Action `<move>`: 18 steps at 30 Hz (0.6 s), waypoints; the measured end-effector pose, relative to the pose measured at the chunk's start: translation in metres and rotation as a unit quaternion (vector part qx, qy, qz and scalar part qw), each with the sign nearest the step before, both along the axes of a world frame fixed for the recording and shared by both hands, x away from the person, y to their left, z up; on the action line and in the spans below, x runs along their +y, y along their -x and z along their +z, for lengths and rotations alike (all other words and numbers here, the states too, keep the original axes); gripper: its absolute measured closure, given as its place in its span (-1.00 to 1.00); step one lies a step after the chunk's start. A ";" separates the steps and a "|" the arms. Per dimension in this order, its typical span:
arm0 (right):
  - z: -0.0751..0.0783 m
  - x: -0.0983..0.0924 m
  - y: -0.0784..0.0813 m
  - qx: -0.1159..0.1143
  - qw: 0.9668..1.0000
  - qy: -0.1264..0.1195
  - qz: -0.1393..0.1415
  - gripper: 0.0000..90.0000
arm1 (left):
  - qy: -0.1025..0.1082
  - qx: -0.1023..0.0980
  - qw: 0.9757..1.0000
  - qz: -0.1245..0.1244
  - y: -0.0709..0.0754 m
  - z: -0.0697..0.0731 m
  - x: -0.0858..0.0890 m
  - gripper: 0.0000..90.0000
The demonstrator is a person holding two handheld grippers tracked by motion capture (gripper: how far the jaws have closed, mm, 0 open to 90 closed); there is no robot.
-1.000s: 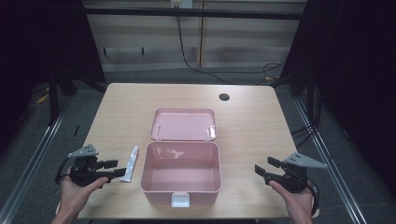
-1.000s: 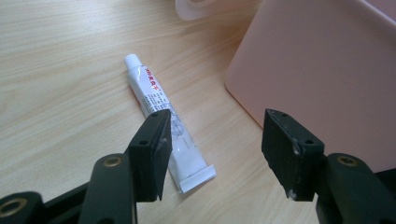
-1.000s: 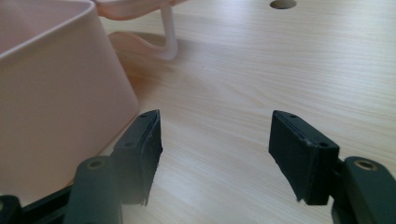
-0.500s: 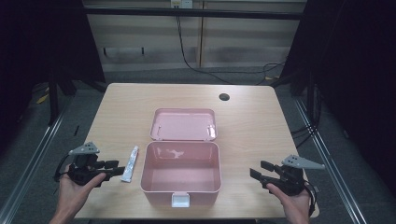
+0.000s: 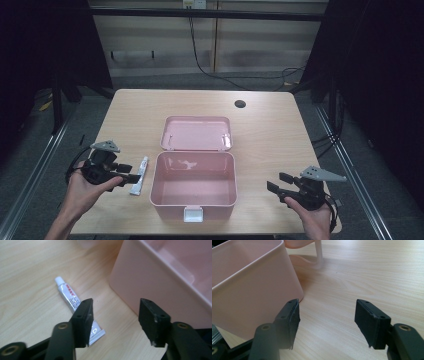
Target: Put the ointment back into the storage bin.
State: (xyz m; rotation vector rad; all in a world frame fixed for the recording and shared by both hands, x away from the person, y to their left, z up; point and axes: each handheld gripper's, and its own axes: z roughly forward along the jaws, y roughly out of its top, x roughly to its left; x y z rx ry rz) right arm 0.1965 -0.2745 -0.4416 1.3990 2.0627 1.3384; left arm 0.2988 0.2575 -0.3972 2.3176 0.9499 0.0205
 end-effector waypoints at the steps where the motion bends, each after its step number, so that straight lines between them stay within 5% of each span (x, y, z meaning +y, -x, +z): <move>1: 0.000 0.000 0.000 0.000 1.000 0.000 0.000 -0.18 | 0.000 0.000 1.000 0.000 0.000 0.000 0.000 0.13; 5: -0.001 0.001 -0.002 0.003 1.000 -0.004 0.006 -0.18 | -0.018 0.018 1.000 0.003 -0.009 -0.003 -0.006 0.17; 9: -0.001 0.003 -0.002 0.007 1.000 -0.004 0.012 -0.20 | -0.019 0.030 0.999 0.022 -0.022 -0.004 -0.006 0.20; 18: -0.002 0.004 -0.003 0.009 1.000 -0.004 0.016 -0.22 | -0.029 0.072 0.997 0.022 -0.036 -0.015 -0.010 0.30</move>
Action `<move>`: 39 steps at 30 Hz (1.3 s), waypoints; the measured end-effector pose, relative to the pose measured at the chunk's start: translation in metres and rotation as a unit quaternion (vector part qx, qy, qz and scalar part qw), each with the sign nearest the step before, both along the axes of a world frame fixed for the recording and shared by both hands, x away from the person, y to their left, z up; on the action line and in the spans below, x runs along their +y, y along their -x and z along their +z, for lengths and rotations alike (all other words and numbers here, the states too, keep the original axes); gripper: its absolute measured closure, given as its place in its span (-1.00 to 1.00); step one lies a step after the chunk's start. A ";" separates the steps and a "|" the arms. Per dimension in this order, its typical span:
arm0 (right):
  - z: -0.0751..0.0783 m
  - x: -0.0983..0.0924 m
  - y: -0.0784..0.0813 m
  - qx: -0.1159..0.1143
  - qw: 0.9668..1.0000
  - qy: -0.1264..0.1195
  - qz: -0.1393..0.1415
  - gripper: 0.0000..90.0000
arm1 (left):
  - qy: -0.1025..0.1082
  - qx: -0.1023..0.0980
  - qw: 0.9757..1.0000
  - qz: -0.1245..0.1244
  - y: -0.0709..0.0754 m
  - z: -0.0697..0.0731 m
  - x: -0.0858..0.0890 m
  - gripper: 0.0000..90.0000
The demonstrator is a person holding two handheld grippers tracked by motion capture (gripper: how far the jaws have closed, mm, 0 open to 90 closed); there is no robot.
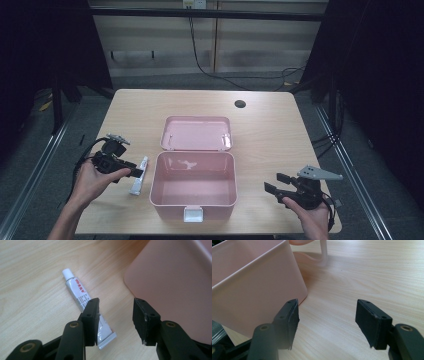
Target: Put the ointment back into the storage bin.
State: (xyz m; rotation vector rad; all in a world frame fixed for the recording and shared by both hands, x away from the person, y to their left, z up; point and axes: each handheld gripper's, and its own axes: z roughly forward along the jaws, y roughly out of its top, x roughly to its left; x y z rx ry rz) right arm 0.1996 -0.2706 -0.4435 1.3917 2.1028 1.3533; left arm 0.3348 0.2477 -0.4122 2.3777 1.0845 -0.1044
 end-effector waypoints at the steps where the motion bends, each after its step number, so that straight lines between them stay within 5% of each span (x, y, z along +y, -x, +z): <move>1: 0.000 0.000 0.000 -0.001 1.000 -0.001 0.001 -0.22 | -0.006 0.003 1.000 -0.004 -0.002 -0.001 0.000 0.31; 9: -0.001 0.001 -0.001 0.001 1.000 0.003 0.004 -0.24 | -0.023 0.021 0.999 -0.008 -0.015 -0.008 -0.004 0.31; 21: -0.005 0.004 -0.003 0.024 1.000 0.001 0.020 -0.30 | -0.060 0.035 0.997 0.027 -0.026 -0.025 -0.013 0.19; 32: -0.004 0.004 -0.003 0.023 0.999 -0.004 0.024 -0.30 | -0.072 0.058 0.995 0.026 -0.030 -0.040 -0.018 0.20; 39: -0.003 0.004 -0.002 0.017 1.000 -0.007 0.026 -0.30 | -0.099 0.045 0.993 0.038 -0.032 -0.044 -0.021 0.31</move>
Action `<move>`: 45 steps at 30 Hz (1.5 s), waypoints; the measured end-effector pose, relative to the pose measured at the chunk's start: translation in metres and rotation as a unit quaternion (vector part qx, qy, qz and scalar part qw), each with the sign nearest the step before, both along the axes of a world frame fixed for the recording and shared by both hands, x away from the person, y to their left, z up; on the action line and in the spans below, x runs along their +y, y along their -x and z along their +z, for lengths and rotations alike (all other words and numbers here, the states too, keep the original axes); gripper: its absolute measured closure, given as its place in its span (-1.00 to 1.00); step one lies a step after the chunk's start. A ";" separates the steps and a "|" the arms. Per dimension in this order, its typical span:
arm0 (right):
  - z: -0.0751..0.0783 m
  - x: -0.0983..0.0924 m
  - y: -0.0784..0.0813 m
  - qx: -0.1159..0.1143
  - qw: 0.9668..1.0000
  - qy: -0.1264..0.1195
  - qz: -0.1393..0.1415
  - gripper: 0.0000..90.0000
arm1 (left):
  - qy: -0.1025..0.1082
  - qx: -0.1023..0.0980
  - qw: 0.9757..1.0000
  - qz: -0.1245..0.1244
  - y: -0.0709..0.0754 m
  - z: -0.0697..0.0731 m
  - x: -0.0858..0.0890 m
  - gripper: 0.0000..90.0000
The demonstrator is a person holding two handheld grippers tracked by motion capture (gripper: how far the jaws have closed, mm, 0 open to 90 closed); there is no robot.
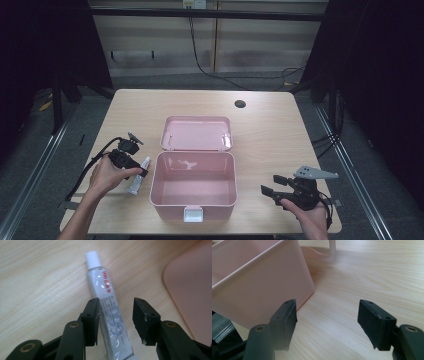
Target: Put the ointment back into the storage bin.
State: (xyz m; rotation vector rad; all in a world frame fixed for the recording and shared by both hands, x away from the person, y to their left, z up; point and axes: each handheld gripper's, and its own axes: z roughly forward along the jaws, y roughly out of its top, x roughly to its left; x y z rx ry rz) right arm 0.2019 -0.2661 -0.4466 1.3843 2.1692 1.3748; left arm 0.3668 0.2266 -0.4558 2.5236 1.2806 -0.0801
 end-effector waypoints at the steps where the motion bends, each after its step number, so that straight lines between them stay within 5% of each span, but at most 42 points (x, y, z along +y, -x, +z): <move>1: 0.000 0.000 0.000 0.000 1.000 -0.001 0.000 -0.30 | -0.003 0.004 1.000 -0.004 0.000 -0.001 -0.001 0.31; 14: -0.001 0.002 -0.001 0.003 1.000 0.000 0.008 -0.31 | -0.045 -0.009 0.998 -0.037 0.004 -0.010 -0.014 0.49; 17: -0.001 0.002 -0.001 0.002 1.000 0.000 0.008 -0.31 | -0.072 -0.030 0.995 -0.060 0.008 -0.010 -0.020 0.50; 21: -0.001 0.003 -0.001 0.007 1.000 0.000 0.008 -0.31 | -0.083 -0.029 0.994 -0.066 0.008 -0.010 -0.023 0.54; 28: -0.001 0.002 -0.001 0.008 1.000 0.000 0.009 -0.32 | -0.075 -0.020 0.995 -0.069 0.006 -0.008 -0.018 0.58; 29: -0.001 0.003 -0.001 0.007 1.000 0.000 0.008 -0.32 | -0.056 -0.013 0.996 -0.068 0.007 -0.006 -0.015 0.58; 31: -0.001 0.003 -0.001 0.008 1.000 0.001 0.009 -0.32 | -0.050 -0.011 0.996 -0.072 0.008 -0.005 -0.014 0.58; 45: -0.001 0.003 -0.001 0.008 1.000 0.000 0.011 -0.34 | -0.018 -0.016 0.998 -0.065 0.014 0.018 0.006 0.57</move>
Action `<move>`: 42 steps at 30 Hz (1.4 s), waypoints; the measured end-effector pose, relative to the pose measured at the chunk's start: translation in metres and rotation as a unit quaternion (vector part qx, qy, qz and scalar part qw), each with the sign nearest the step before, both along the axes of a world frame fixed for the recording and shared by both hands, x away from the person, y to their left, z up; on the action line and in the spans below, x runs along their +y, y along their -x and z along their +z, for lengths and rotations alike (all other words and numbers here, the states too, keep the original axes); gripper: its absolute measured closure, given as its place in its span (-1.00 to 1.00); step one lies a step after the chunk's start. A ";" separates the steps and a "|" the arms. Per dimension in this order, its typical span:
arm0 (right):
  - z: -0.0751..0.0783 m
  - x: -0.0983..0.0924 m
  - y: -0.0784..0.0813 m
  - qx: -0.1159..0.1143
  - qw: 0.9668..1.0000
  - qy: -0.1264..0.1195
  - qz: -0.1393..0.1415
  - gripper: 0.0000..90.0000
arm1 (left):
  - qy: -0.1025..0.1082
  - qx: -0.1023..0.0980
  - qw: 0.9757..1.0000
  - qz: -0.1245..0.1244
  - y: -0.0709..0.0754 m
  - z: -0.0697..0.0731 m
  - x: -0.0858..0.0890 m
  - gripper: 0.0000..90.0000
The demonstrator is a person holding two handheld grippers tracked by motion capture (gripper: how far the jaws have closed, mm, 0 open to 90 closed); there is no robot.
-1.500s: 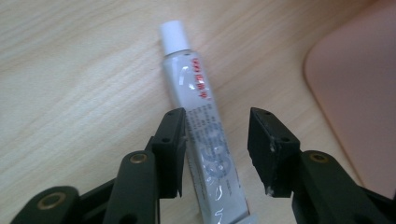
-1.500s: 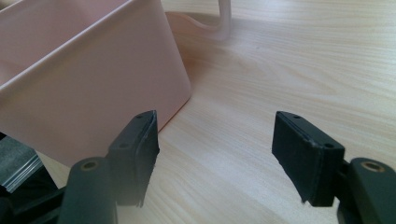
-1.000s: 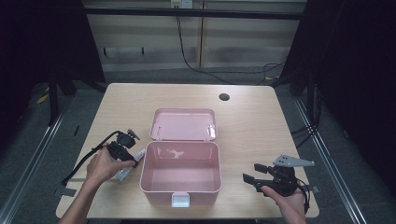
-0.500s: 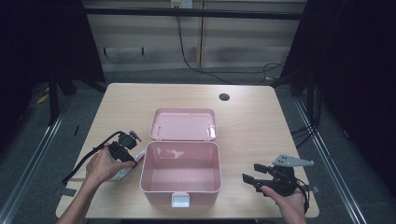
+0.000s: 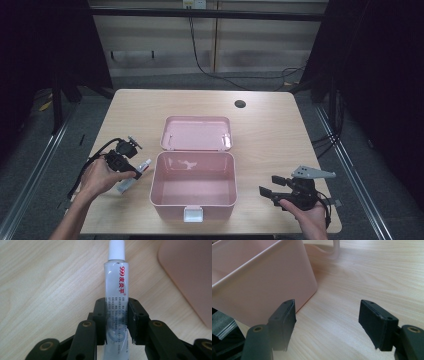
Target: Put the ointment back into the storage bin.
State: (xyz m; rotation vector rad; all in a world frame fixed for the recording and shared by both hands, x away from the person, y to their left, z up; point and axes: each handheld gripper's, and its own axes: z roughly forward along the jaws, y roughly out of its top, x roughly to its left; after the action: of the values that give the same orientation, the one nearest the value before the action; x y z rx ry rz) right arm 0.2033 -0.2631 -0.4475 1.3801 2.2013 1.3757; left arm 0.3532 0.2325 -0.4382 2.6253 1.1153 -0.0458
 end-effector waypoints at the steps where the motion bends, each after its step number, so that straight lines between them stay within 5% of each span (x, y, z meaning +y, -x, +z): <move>1: 0.000 0.000 0.000 0.000 1.000 0.000 0.000 -0.34 | 0.003 -0.003 1.000 0.004 0.001 0.001 0.001 0.57; 20: 0.000 0.001 0.000 -0.006 1.000 -0.001 0.007 -0.42 | 0.042 0.008 0.998 -0.039 0.016 0.033 0.014 0.57; 29: 0.000 0.000 -0.001 0.004 1.000 -0.003 0.000 -0.52 | 0.040 0.006 0.999 -0.031 0.019 0.042 0.018 0.57; 34: 0.000 0.000 -0.002 0.004 1.000 -0.003 -0.002 -0.54 | 0.058 0.007 0.997 -0.046 0.022 0.052 0.022 0.57; 42: -0.001 -0.001 -0.001 0.012 1.000 -0.007 0.000 -0.61 | 0.050 -0.002 0.997 -0.058 0.023 0.061 0.023 0.57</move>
State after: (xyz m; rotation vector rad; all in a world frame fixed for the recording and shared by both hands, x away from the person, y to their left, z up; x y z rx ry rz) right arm 0.2046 -0.2645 -0.4485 1.4094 2.2114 1.3834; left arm 0.3303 0.2557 -0.3776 2.5962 0.9331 -0.1185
